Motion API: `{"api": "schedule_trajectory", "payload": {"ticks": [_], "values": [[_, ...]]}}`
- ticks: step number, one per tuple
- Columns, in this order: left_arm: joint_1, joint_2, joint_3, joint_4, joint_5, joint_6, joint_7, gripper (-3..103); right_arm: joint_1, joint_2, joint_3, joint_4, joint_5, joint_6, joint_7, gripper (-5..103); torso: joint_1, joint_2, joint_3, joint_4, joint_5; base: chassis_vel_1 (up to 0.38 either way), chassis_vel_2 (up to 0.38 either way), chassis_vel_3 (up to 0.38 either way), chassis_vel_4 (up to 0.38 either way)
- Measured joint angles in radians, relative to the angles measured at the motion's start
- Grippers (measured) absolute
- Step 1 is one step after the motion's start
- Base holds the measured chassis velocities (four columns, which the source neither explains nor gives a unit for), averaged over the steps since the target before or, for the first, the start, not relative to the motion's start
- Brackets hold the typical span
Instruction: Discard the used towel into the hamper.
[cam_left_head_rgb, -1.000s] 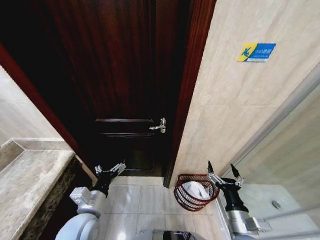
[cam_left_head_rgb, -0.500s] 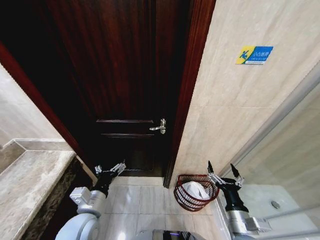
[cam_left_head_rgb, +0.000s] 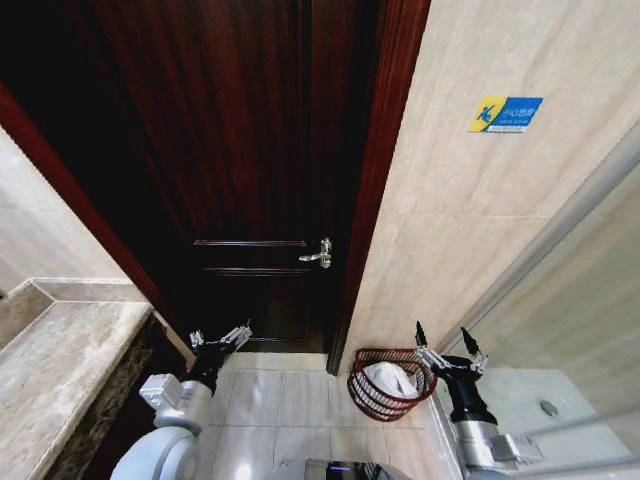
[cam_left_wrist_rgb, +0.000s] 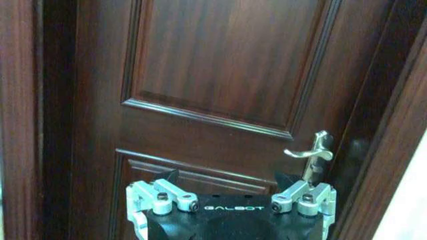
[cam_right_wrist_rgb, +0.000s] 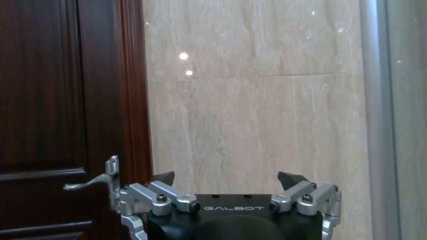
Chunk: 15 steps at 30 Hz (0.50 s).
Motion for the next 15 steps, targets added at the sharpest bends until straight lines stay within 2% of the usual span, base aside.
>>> {"api": "schedule_trajectory", "payload": {"ticks": [4, 5, 8, 10, 13, 15], "values": [[0.000, 0.000, 0.000, 0.000, 0.000, 0.000, 0.000, 97, 0.000, 0.000, 0.000, 0.000, 0.000, 0.000, 0.000, 100, -0.001, 0.000, -0.001, 0.0000, -0.0004, 0.158, -0.186, -0.177, 0.173], [0.000, 0.000, 0.000, 0.000, 0.000, 0.000, 0.000, 97, 0.000, 0.000, 0.000, 0.000, 0.000, 0.000, 0.000, 100, -0.001, 0.000, -0.001, 0.0000, 0.0005, 0.250, -0.217, -0.201, 0.175], [0.000, 0.000, 0.000, 0.000, 0.000, 0.000, 0.000, 97, 0.000, 0.000, 0.000, 0.000, 0.000, 0.000, 0.000, 100, -0.001, 0.000, -0.001, 0.0001, -0.0004, 0.240, -0.226, -0.207, 0.239], [0.000, 0.000, 0.000, 0.000, 0.000, 0.000, 0.000, 97, 0.000, 0.000, 0.000, 0.000, 0.000, 0.000, 0.000, 100, -0.001, -0.001, -0.001, 0.0000, 0.0006, 0.240, -0.248, -0.258, 0.251], [0.000, 0.000, 0.000, 0.000, 0.000, 0.000, 0.000, 97, 0.000, 0.000, 0.000, 0.000, 0.000, 0.000, 0.000, 100, -0.001, -0.001, -0.001, -0.0001, -0.0005, 0.282, -0.297, -0.281, 0.249], [0.000, 0.000, 0.000, 0.000, 0.000, 0.000, 0.000, 97, 0.000, 0.000, 0.000, 0.000, 0.000, 0.000, 0.000, 100, -0.001, -0.001, -0.001, 0.0001, 0.0001, 0.304, -0.290, -0.295, 0.291]]}}
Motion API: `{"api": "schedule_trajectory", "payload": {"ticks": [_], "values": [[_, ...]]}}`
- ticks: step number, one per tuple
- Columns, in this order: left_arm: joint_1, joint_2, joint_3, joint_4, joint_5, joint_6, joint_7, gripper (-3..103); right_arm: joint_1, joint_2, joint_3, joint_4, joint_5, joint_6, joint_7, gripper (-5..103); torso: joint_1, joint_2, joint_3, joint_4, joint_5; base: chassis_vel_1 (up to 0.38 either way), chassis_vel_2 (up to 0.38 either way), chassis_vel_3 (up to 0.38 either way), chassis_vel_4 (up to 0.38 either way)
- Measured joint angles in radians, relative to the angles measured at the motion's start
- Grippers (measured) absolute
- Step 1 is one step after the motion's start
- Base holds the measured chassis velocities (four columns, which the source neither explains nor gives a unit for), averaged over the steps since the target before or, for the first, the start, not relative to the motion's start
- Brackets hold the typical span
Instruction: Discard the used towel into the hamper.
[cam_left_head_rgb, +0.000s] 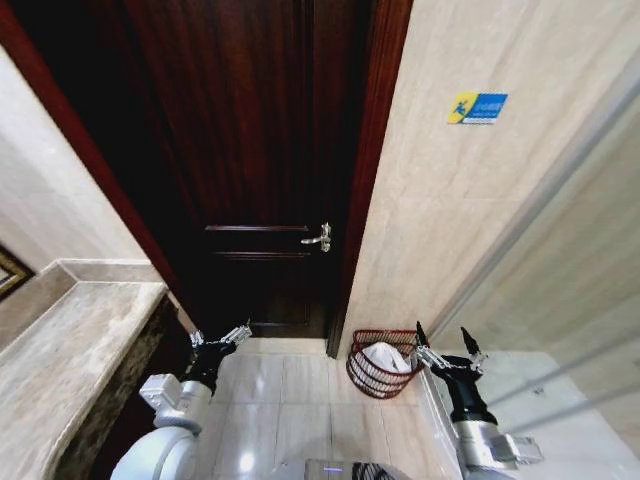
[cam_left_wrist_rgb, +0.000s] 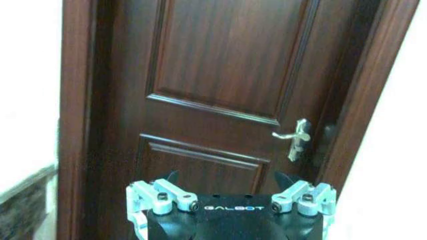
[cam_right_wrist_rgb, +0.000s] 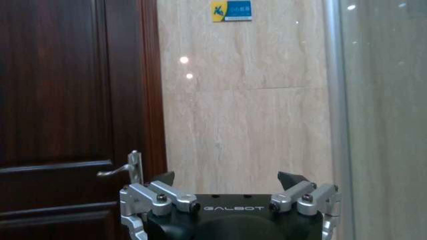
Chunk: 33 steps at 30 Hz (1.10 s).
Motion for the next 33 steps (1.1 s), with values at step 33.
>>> {"api": "schedule_trajectory", "payload": {"ticks": [33], "values": [[0.000, 0.000, 0.000, 0.000, 0.000, 0.000, 0.000, 97, 0.000, 0.000, 0.000, 0.000, 0.000, 0.000, 0.000, 100, -0.001, -0.001, -0.001, -0.0001, -0.0001, 0.096, -0.111, -0.120, 0.100]]}}
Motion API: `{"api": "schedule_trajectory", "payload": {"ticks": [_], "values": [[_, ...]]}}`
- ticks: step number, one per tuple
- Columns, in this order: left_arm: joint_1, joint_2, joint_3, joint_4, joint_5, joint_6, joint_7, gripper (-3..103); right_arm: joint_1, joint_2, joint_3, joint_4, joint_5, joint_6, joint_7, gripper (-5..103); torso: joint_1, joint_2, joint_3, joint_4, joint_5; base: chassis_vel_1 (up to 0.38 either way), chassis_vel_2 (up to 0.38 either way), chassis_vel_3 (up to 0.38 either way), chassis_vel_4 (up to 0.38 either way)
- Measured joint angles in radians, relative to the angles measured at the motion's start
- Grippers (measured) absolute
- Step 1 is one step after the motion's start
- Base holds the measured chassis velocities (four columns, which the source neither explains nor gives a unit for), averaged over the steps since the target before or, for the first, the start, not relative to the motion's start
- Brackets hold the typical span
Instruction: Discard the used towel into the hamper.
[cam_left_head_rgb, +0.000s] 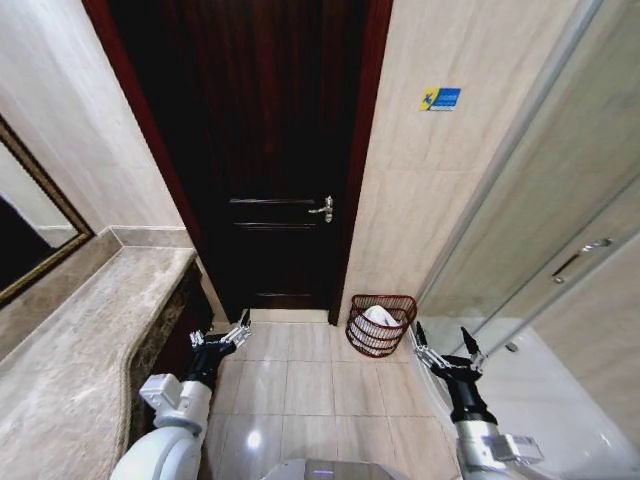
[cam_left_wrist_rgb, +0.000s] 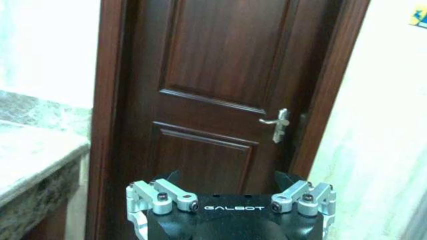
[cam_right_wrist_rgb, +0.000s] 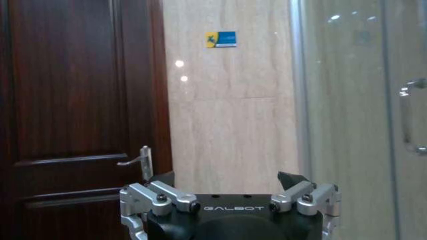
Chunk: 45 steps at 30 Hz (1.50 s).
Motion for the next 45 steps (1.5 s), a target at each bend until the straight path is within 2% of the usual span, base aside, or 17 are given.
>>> {"api": "schedule_trajectory", "payload": {"ticks": [45], "values": [[0.000, 0.000, 0.000, 0.000, 0.000, 0.000, 0.000, 97, 0.000, 0.000, 0.000, 0.000, 0.000, 0.000, 0.000, 100, 0.000, 0.000, 0.000, 0.0000, 0.0001, -0.108, -0.117, -0.113, -0.116]]}}
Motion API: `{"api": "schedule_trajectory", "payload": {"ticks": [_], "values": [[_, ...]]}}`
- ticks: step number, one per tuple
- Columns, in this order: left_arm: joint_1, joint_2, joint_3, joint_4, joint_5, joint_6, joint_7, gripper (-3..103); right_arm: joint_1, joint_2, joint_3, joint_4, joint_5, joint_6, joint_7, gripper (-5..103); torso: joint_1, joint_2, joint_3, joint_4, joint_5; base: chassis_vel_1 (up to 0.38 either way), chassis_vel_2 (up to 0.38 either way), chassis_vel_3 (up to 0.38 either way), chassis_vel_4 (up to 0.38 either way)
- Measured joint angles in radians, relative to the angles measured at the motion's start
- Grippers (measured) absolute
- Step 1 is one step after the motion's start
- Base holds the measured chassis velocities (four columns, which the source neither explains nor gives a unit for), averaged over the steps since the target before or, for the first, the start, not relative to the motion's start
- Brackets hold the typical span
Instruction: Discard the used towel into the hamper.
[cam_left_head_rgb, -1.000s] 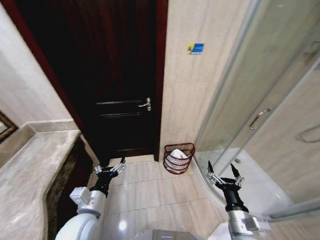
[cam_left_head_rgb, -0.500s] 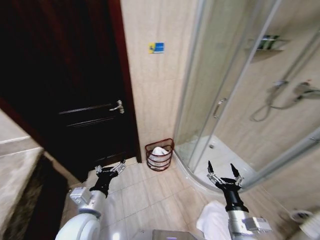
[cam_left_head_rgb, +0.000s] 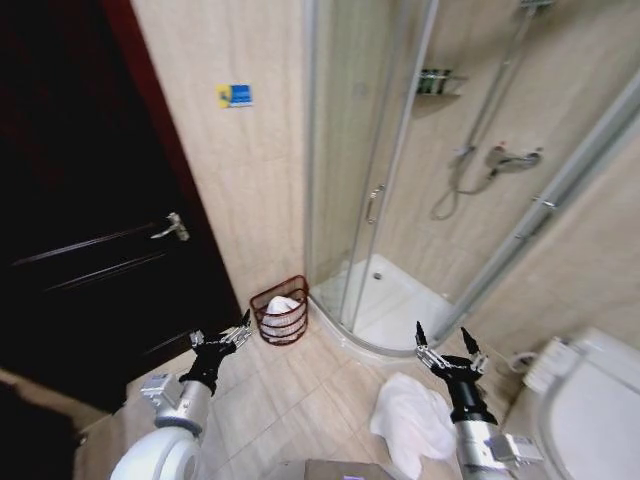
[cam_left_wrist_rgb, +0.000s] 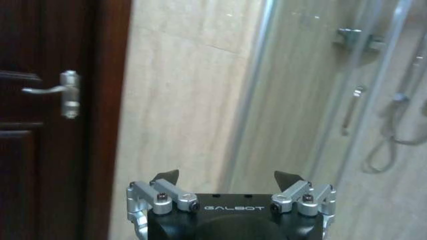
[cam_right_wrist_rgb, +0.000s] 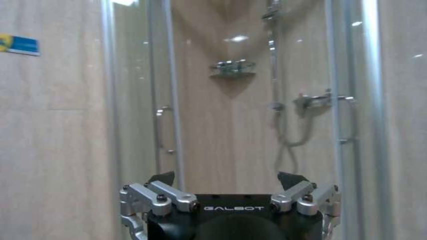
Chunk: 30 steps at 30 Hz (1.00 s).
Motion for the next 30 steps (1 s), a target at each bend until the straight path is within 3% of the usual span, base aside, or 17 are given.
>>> {"api": "schedule_trajectory", "payload": {"ticks": [30], "values": [[0.000, 0.000, 0.000, 0.000, 0.000, 0.000, 0.000, 97, 0.000, 0.000, 0.000, 0.000, 0.000, 0.000, 0.000, 100, -0.031, -0.067, -0.036, -0.0004, 0.0000, -0.122, -0.120, -0.123, -0.119]]}}
